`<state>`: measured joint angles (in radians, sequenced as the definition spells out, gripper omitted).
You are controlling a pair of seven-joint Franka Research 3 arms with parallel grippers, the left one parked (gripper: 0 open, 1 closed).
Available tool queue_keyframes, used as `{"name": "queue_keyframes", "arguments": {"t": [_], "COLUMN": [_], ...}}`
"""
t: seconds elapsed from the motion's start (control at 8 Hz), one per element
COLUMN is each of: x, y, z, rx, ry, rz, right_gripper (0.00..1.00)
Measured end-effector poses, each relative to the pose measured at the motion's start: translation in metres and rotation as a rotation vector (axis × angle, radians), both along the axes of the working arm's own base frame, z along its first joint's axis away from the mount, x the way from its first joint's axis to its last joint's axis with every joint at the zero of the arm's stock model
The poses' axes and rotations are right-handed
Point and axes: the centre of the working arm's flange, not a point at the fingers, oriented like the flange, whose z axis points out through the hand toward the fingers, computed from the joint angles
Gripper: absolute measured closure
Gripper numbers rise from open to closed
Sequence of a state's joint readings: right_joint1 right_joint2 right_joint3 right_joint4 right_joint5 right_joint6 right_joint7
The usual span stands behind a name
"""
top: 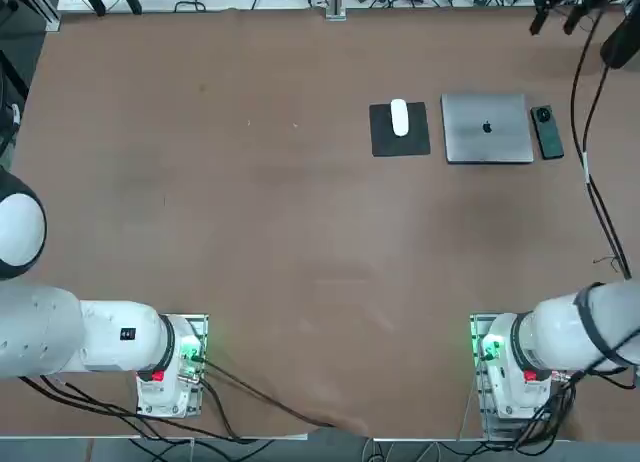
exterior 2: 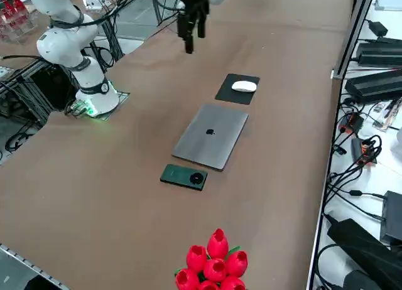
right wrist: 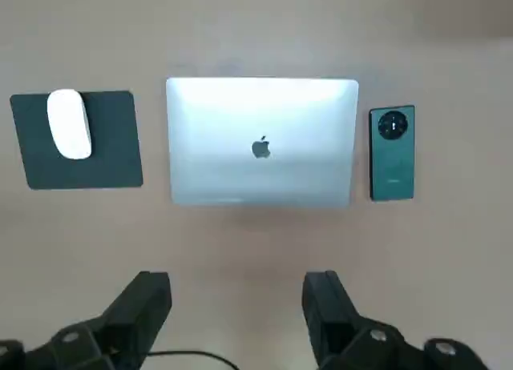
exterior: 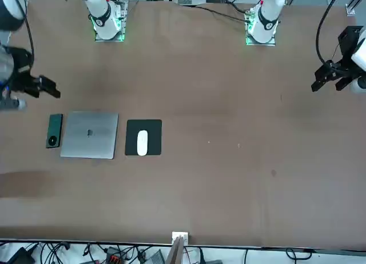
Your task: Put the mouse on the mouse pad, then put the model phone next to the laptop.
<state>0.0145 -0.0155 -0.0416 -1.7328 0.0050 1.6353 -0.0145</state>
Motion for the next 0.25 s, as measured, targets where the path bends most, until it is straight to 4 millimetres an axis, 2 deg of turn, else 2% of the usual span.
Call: {"name": "queue_keyframes", "arguments": {"t": [0.25], "x": [-0.0226], "y": [-0.0021], "z": [0.0087], "rx": [-0.018], "ry": [-0.002], "rz": [0.004], "right_gripper": [0.00]}}
